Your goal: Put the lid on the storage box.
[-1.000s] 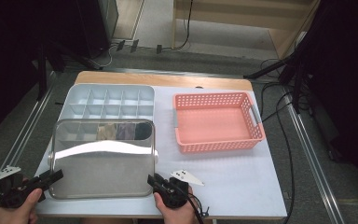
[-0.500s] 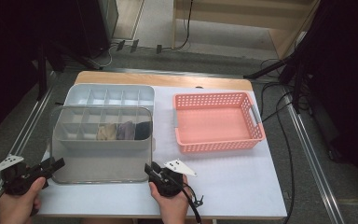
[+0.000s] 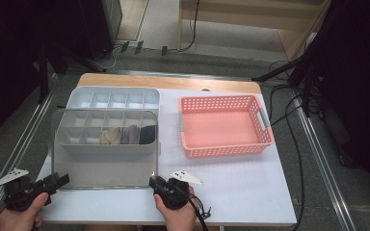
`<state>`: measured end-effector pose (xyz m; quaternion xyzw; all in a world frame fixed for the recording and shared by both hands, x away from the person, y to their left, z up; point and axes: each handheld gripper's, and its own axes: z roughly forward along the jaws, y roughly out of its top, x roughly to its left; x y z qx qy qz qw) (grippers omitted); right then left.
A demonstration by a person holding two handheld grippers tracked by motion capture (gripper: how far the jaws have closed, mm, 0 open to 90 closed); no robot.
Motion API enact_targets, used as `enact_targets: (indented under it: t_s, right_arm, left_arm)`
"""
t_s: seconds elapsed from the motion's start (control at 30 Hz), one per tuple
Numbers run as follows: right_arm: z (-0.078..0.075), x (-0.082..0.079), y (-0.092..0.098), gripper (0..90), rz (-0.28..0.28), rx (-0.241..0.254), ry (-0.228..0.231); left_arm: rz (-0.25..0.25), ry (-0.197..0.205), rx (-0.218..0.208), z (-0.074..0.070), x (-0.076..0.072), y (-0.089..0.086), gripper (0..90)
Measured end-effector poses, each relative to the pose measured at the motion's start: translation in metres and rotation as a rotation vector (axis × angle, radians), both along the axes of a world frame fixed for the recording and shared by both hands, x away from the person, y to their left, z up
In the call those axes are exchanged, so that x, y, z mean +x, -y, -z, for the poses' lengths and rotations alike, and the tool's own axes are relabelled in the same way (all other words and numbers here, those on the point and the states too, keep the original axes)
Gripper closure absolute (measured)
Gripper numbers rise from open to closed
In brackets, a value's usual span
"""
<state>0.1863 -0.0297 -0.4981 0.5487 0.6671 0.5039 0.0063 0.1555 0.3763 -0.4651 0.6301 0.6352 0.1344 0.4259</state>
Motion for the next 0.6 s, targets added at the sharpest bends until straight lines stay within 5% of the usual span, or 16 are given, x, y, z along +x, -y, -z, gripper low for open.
enact_targets:
  t_s: [0.6]
  right_arm:
    - [-0.027,0.024,-0.005,67.4,0.071,0.075,0.051]
  left_arm:
    - [-0.018,0.044,-0.047,-0.035,0.044,-0.005,46.3]
